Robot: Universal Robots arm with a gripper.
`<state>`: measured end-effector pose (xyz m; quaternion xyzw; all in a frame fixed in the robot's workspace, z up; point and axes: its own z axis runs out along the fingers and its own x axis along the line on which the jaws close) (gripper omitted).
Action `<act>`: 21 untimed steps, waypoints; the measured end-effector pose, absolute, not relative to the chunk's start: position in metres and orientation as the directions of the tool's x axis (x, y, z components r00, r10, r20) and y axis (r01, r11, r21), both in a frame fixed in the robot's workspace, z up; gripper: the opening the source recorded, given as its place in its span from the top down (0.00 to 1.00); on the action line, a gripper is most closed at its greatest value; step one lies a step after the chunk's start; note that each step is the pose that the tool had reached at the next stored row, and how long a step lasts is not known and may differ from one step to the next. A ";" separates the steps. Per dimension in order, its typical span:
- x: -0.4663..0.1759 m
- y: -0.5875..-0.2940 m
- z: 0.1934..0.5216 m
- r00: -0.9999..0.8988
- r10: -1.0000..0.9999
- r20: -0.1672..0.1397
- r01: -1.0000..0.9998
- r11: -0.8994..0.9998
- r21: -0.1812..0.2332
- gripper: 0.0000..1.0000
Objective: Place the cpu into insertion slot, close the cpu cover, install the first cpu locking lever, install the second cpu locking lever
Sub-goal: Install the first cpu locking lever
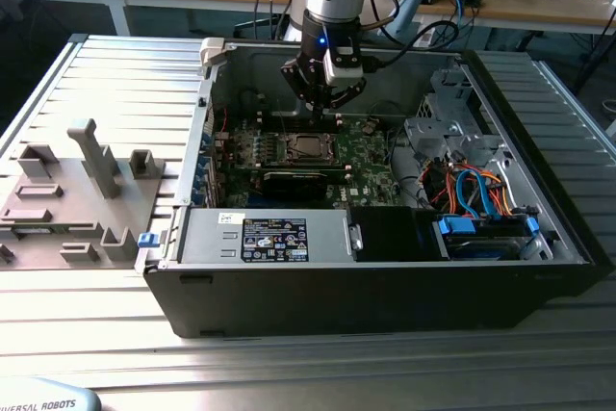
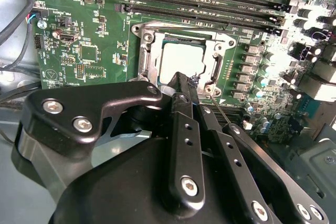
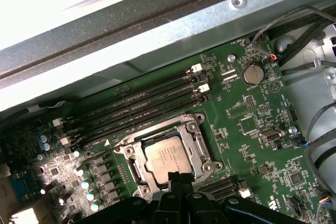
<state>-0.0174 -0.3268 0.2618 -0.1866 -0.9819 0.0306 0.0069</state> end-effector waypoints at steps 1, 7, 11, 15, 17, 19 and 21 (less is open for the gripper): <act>-0.017 -0.327 0.262 -0.931 0.366 0.002 0.365 0.929 -0.063 0.89; -0.017 -0.327 0.262 -0.931 0.364 0.002 0.363 0.930 -0.063 0.89; -0.017 -0.327 0.262 -0.932 0.362 0.002 0.361 0.930 -0.063 0.89; -0.017 -0.327 0.262 -0.933 0.360 0.002 0.359 0.931 -0.063 0.89; -0.017 -0.327 0.262 -0.933 0.359 0.002 0.358 0.932 -0.063 0.89; -0.017 -0.327 0.262 -0.934 0.358 0.002 0.357 0.932 -0.063 0.89; -0.017 -0.327 0.262 -0.934 0.357 0.002 0.356 0.932 -0.063 0.89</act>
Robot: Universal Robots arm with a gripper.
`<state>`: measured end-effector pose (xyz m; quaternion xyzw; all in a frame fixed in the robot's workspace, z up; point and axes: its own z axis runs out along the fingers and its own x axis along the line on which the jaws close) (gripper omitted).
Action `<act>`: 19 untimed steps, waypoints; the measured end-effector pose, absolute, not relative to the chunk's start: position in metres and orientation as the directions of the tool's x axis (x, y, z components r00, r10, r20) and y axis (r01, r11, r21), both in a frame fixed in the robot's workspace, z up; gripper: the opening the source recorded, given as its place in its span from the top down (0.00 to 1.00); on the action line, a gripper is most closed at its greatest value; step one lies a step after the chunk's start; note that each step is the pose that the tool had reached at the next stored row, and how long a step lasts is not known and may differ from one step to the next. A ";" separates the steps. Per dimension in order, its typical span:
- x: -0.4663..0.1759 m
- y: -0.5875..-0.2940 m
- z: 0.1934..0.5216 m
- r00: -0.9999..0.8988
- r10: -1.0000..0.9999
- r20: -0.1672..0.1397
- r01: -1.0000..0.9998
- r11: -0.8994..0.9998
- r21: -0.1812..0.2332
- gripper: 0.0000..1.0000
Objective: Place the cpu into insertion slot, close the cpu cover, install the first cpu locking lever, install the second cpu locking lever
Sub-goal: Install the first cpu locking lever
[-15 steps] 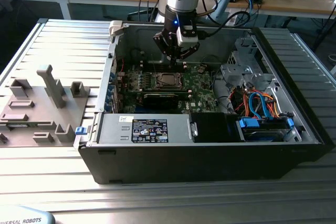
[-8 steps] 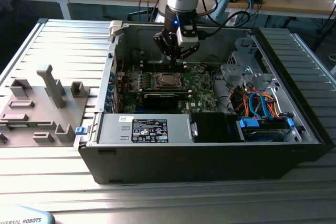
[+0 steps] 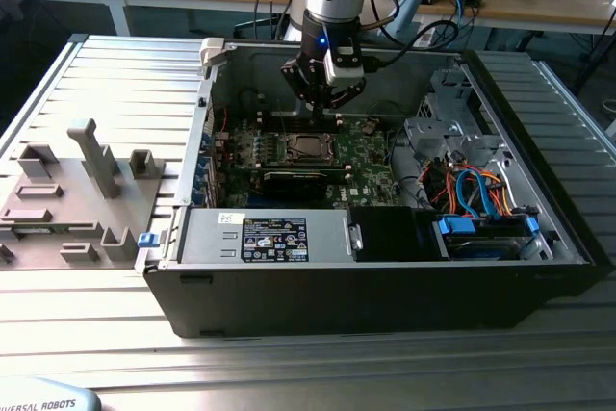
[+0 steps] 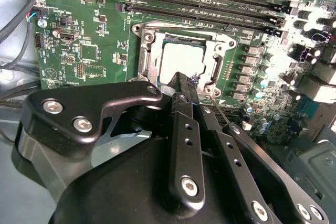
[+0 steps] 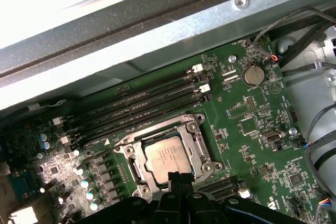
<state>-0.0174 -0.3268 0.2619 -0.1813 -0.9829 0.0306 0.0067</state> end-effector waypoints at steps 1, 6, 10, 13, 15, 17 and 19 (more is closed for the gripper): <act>-0.017 -0.327 0.262 -0.934 0.356 0.002 0.356 0.933 -0.063 0.89; -0.017 -0.327 0.262 -0.935 0.354 0.002 0.353 0.933 -0.063 0.89; -0.017 -0.327 0.262 -0.936 0.352 0.002 0.351 0.934 -0.063 0.89; -0.017 -0.327 0.262 -0.937 0.350 0.002 0.350 0.935 -0.063 0.89; -0.017 -0.327 0.262 -0.937 0.349 0.002 0.348 0.935 -0.063 0.89; -0.017 -0.327 0.262 -0.939 0.345 0.002 0.344 0.937 -0.063 0.89; -0.017 -0.327 0.262 -0.941 0.339 0.002 0.339 0.939 -0.063 0.89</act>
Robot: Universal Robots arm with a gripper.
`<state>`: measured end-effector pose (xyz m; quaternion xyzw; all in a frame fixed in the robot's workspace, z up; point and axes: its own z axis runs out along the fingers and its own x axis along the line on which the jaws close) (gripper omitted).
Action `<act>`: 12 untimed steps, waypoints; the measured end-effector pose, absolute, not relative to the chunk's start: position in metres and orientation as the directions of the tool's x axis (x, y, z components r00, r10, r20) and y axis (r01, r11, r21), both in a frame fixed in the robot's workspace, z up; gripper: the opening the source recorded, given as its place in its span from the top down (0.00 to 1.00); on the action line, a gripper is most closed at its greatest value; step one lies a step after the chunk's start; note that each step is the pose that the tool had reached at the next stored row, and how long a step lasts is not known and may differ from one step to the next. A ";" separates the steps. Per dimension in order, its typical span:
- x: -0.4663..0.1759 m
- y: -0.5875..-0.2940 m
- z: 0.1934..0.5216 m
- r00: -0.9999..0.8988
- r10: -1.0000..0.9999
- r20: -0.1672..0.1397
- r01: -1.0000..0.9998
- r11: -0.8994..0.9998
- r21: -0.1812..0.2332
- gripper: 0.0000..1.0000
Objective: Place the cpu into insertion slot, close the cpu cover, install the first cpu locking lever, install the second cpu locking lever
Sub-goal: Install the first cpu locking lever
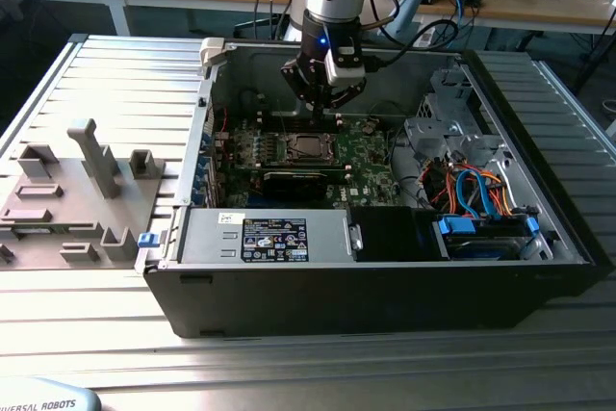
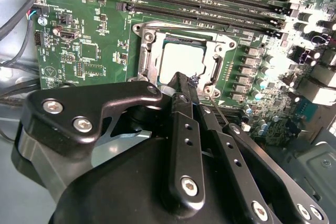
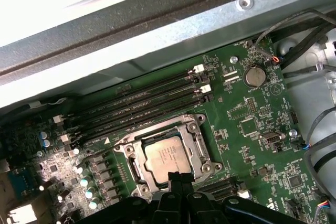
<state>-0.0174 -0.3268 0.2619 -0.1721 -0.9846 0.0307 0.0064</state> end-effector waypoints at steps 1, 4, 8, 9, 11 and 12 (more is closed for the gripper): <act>-0.017 -0.327 0.262 -0.941 0.338 0.002 0.337 0.939 -0.063 0.89; -0.017 -0.327 0.262 -0.943 0.332 0.002 0.332 0.941 -0.063 0.89; -0.017 -0.327 0.262 -0.945 0.327 0.002 0.326 0.943 -0.063 0.89; -0.017 -0.327 0.262 -0.946 0.325 0.002 0.324 0.944 -0.063 0.89; -0.017 -0.327 0.262 -0.947 0.321 0.002 0.320 0.945 -0.063 0.89; -0.017 -0.327 0.262 -0.947 0.320 0.002 0.319 0.946 -0.063 0.89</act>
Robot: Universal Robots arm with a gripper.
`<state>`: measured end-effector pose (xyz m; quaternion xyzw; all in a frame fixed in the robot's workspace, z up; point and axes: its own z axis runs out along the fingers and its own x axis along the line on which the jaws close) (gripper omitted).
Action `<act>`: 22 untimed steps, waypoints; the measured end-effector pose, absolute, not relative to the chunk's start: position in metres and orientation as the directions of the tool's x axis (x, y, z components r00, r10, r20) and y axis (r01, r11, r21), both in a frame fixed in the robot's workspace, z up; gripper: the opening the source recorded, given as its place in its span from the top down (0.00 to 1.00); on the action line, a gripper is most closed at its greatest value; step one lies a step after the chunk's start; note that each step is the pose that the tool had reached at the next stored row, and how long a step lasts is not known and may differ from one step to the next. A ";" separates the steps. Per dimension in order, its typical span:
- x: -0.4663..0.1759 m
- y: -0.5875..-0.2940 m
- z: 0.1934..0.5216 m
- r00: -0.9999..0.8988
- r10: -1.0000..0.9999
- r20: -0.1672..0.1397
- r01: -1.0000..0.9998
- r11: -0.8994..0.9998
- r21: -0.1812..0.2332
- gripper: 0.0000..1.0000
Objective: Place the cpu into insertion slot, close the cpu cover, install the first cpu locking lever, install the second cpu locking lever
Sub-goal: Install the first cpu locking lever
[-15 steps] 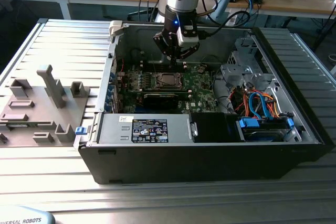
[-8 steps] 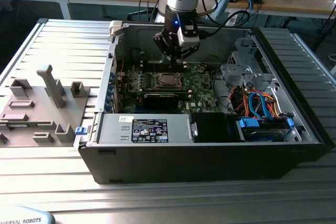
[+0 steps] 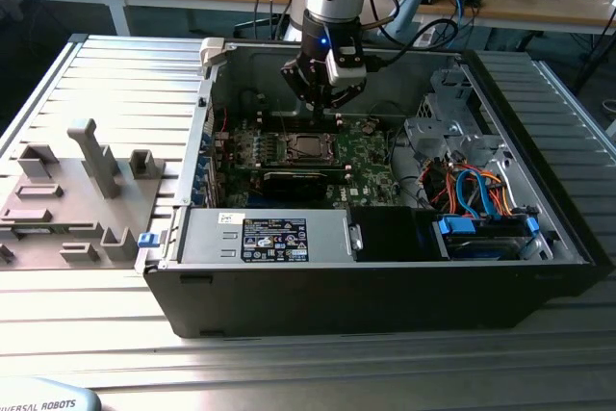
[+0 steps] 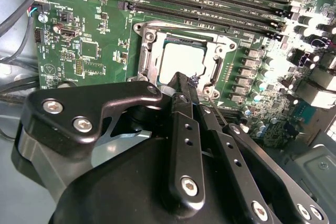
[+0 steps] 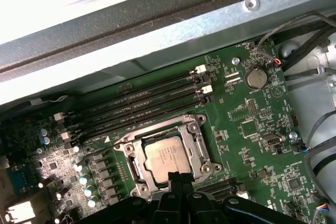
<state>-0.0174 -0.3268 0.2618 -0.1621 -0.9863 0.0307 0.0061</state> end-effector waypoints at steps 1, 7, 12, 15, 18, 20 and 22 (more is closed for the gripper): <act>-0.017 -0.327 0.262 -0.948 0.319 0.002 0.318 0.946 -0.063 0.89; -0.017 -0.327 0.262 -0.950 0.312 0.002 0.311 0.948 -0.063 0.89; -0.017 -0.327 0.262 -0.952 0.306 0.002 0.305 0.950 -0.063 0.89; -0.017 -0.327 0.262 -0.953 0.303 0.002 0.302 0.951 -0.063 0.89; -0.017 -0.327 0.262 -0.955 0.297 0.002 0.296 0.953 -0.063 0.89; -0.017 -0.327 0.262 -0.956 0.295 0.002 0.294 0.954 -0.063 0.89; -0.017 -0.327 0.262 -0.957 0.291 0.002 0.290 0.955 -0.063 0.89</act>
